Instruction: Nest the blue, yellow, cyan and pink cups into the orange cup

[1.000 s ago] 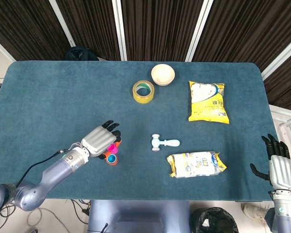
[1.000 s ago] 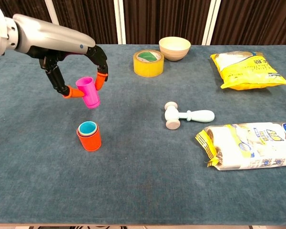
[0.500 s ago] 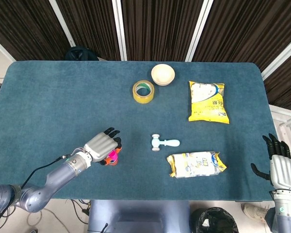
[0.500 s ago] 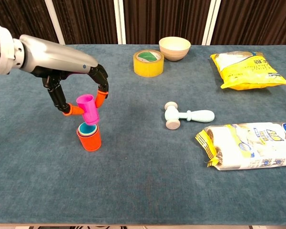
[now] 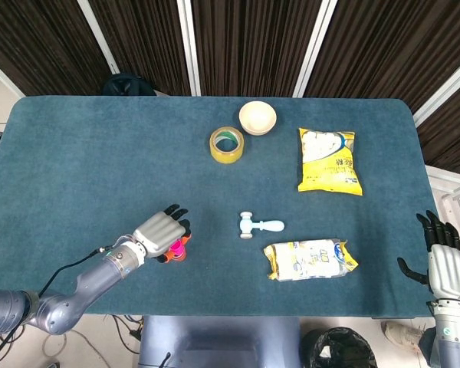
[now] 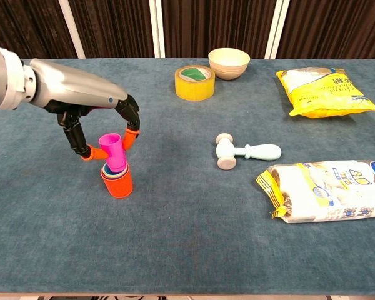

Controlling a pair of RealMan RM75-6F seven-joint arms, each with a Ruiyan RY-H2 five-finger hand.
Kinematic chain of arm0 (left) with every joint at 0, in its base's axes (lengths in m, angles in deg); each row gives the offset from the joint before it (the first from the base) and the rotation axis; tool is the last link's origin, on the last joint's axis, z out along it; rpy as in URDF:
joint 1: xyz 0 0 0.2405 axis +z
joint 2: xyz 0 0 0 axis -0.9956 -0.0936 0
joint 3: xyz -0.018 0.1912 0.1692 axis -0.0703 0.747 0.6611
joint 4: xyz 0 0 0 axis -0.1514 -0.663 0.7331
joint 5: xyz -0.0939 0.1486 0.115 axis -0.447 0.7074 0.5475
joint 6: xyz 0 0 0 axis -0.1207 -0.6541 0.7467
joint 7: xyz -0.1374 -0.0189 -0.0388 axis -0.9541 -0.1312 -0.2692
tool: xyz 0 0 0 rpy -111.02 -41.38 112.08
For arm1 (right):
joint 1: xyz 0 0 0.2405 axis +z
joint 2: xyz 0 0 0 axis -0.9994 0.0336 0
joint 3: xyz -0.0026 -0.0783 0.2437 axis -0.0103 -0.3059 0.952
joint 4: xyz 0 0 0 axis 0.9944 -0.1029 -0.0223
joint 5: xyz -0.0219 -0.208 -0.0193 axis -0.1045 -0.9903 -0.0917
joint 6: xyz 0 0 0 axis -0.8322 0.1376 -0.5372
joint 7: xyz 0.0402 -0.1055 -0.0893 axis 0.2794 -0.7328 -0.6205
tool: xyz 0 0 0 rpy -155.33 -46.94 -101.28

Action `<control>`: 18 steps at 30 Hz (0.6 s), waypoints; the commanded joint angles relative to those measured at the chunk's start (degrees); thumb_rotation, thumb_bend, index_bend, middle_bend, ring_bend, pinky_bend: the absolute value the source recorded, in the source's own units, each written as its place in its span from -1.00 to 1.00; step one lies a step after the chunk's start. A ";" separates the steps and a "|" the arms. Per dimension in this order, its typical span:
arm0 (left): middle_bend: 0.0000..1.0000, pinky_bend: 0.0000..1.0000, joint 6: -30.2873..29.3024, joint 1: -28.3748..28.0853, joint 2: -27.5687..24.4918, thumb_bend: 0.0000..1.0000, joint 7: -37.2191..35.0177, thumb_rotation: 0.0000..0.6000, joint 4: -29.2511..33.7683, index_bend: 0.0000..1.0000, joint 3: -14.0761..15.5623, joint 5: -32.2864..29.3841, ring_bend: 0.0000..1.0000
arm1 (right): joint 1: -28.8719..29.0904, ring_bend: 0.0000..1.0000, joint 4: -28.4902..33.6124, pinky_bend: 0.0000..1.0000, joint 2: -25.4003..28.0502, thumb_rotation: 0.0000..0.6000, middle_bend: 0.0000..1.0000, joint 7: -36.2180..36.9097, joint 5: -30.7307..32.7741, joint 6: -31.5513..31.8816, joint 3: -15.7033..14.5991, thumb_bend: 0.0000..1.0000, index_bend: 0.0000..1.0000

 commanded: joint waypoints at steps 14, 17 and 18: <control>-0.66 -1.00 0.27 -2.08 0.46 -0.50 1.57 1.00 -0.93 -0.61 2.75 -1.46 -1.00 | -0.01 -0.81 0.10 -0.99 0.07 1.00 -0.91 0.00 0.04 -0.04 0.00 -0.35 -0.79; -0.67 -1.00 1.31 -2.96 -0.11 -0.53 1.49 1.00 -0.45 -0.69 3.02 -2.06 -1.00 | -0.05 -0.81 0.12 -0.99 0.11 1.00 -0.91 0.05 0.02 0.04 0.01 -0.35 -0.79; -0.67 -1.00 1.25 -3.05 -0.33 -0.53 1.31 1.00 -0.26 -0.70 2.90 -1.93 -1.00 | -0.06 -0.81 0.14 -0.99 0.13 1.00 -0.91 0.05 0.00 0.06 0.00 -0.35 -0.79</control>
